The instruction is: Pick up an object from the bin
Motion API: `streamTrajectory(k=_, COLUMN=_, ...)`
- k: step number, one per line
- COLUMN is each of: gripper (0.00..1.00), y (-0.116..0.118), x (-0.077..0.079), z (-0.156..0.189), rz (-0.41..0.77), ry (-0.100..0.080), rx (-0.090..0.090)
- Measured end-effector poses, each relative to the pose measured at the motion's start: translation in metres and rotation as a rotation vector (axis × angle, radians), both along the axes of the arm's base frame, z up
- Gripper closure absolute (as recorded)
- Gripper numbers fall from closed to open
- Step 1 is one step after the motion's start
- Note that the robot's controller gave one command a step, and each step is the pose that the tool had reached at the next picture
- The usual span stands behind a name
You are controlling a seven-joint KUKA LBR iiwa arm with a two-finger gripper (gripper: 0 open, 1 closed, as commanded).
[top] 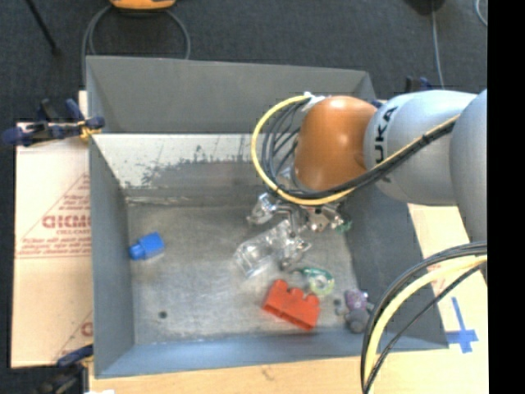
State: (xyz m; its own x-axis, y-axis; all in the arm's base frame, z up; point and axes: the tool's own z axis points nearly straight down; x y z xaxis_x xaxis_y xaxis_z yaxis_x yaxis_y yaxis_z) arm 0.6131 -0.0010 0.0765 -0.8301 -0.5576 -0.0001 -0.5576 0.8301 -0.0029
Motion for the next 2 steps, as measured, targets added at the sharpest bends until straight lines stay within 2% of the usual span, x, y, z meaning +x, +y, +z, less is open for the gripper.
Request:
streamTrajectory(k=1, gripper=0.0, y=0.002, x=-0.0053, z=0.0011, rz=-0.049, ry=-0.011, rx=-0.001)
streamTrajectory(k=2, gripper=1.0, y=0.0022, x=-0.005, z=0.003, rz=-0.05, ry=-0.008, rx=-0.001)
